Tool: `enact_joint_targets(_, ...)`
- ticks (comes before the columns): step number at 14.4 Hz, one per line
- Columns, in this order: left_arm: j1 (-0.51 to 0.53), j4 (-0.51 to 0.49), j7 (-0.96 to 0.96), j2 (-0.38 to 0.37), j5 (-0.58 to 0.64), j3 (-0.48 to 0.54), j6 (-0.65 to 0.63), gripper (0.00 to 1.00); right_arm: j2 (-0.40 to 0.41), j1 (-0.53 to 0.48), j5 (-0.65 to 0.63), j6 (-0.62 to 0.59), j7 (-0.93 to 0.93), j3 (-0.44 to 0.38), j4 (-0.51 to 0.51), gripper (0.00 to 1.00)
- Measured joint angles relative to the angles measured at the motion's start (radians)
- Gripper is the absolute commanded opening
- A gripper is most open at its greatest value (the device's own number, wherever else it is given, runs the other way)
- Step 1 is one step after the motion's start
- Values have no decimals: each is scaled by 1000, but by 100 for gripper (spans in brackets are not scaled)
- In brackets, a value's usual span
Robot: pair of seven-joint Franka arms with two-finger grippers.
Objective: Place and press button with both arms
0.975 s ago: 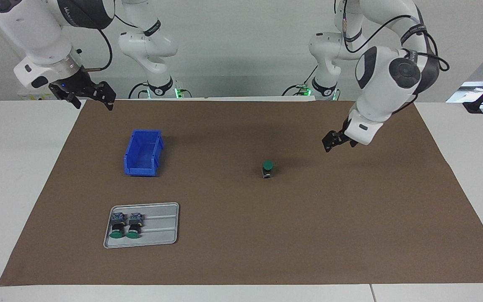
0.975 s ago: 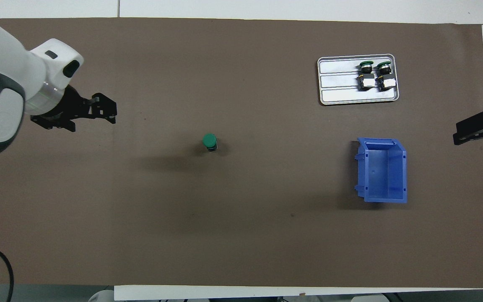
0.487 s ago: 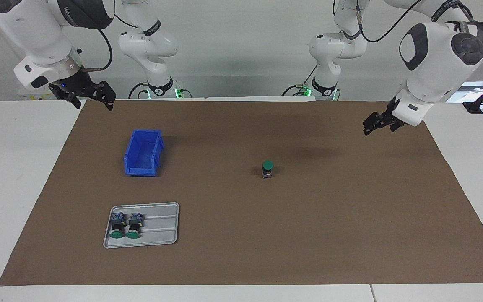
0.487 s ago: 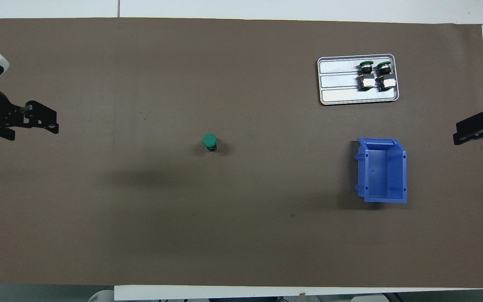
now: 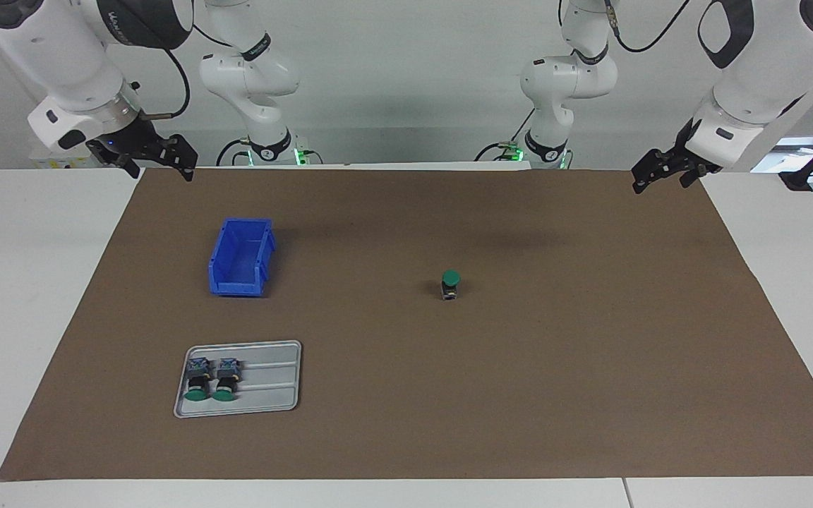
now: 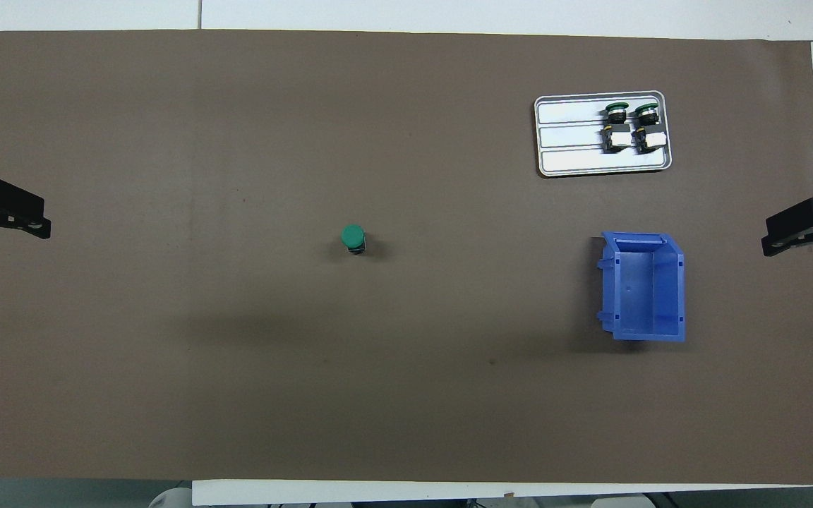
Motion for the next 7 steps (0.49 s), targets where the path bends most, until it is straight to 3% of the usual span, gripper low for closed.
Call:
enact_joint_targets(4, 4, 0, 20, -1, 20, 2, -10, 99, -22, 5, 3, 4, -13, 23, 7, 99)
enact_joint_targets(7, 19, 5, 22, -1, 26, 4, 4, 99, -32, 20, 111, 68, -13, 44, 8, 99)
